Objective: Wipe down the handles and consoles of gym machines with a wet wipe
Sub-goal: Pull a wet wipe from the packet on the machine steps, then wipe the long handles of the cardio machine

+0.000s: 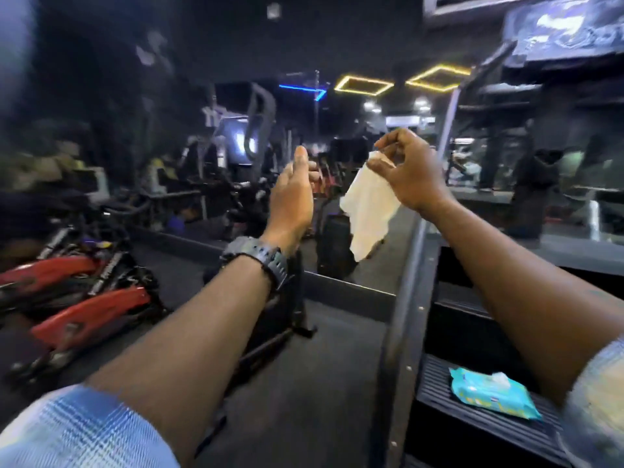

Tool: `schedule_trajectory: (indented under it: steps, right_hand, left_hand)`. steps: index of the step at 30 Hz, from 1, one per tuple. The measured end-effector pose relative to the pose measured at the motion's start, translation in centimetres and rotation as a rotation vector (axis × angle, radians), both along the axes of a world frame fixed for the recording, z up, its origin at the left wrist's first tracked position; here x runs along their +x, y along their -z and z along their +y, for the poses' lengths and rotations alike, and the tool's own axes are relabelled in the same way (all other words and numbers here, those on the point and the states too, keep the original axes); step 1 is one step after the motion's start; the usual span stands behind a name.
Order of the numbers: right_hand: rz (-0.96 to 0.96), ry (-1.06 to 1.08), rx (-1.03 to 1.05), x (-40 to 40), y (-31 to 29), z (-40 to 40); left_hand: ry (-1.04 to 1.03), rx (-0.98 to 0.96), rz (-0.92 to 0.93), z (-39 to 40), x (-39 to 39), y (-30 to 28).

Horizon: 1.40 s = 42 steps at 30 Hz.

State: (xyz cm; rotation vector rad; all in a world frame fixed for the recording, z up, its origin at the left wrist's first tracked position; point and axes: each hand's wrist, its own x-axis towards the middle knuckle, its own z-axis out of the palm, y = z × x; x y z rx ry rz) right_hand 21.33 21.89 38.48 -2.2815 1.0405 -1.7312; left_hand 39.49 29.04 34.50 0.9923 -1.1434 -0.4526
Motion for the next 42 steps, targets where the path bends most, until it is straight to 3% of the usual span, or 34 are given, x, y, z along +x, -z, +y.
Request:
schedule_trajectory:
  steps: [6,11,26,35,42]
  right_hand:
    - [0.059,-0.085,0.074,13.3,1.2,-2.5]
    - [0.115,-0.141,0.131,21.0,3.3,-8.9]
    - [-0.329,-0.409,0.424,33.0,2.6,-31.4]
    - [-0.341,-0.423,0.364,41.2,-1.3,-45.1]
    - [-0.146,-0.344,0.255,45.7,-4.1,-53.6]
  left_hand:
    - [-0.137,0.037,-0.003,0.6,13.1,0.9]
    - [-0.184,0.08,-0.034,-3.8,20.9,2.5]
    - [-0.048,0.069,-0.001,-30.6,33.2,-0.1]
    - [0.059,-0.024,-0.006,-48.3,42.0,-2.2]
    - [0.125,-0.048,0.012,-59.8,45.6,-5.3]
